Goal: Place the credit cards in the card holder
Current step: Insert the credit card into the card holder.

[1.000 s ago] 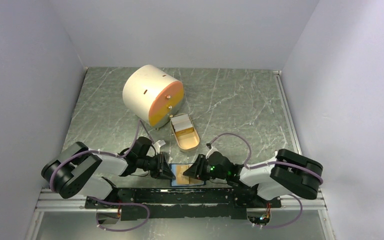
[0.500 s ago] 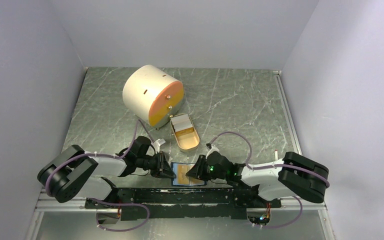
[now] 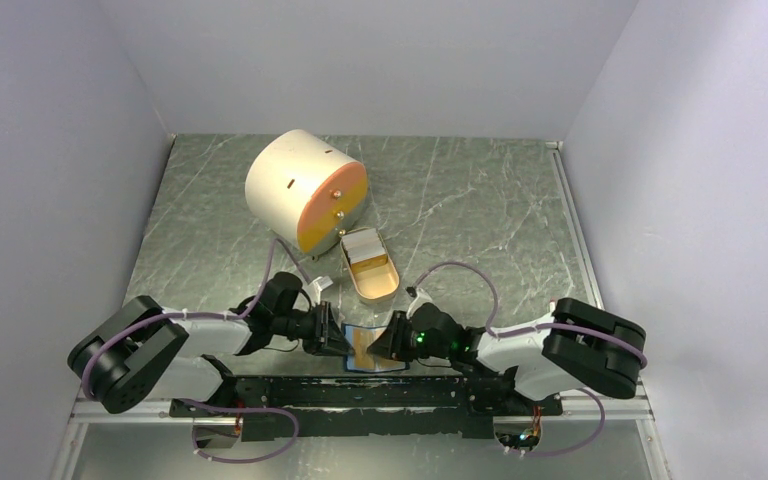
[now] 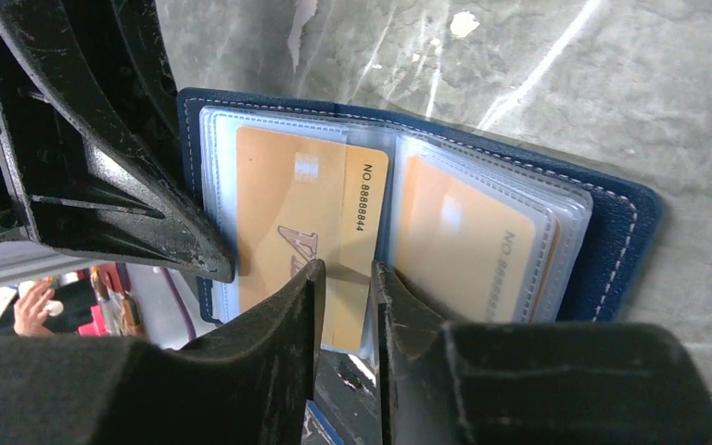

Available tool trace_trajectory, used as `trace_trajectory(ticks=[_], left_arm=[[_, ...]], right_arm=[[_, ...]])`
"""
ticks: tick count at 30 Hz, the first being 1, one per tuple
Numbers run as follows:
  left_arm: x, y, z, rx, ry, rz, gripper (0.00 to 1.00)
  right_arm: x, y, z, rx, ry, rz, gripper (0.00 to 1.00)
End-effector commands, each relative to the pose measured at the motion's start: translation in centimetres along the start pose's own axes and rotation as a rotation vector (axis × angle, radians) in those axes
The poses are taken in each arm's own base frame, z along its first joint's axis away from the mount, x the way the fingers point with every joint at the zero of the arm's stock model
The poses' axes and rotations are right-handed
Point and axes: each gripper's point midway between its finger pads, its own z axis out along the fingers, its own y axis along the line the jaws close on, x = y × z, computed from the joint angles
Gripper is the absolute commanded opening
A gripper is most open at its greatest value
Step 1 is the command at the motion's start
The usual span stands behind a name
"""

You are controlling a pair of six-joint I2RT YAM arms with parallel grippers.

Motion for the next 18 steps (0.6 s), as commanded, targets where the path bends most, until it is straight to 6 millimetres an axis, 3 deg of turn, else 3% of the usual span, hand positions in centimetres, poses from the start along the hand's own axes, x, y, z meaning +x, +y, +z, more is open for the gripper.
trace_trajectory(ticks=[1,6,8,14,18], left_arm=[[-0.3,-1.9,0.2,0.046,0.014,0.041,0.22],[-0.8,-2.7,0.0,0.044,-0.001,0.060,0.29],[-0.9,-2.8,-0.1,0.036,-0.006,0.064,0.30],[-0.9,-2.3,0.0,0.009,-0.005,0.059,0.25],[-0.9,-2.5,0.0,0.024,-0.009,0.053,0.20]], right_arm=[[-0.2,1.4,0.4,-0.048,0.004,-0.068,0.30],[-0.2,1.4,0.0,-0.040,0.002,-0.063,0.33],[-0.3,0.4,-0.3,0.027,0.006,-0.073,0.35],[-2.0,-0.3,-2.1,0.146,-0.040,-0.125,0.39],[-2.7,-0.4,-2.5,0.164,-0.072,-0.153,0.26]])
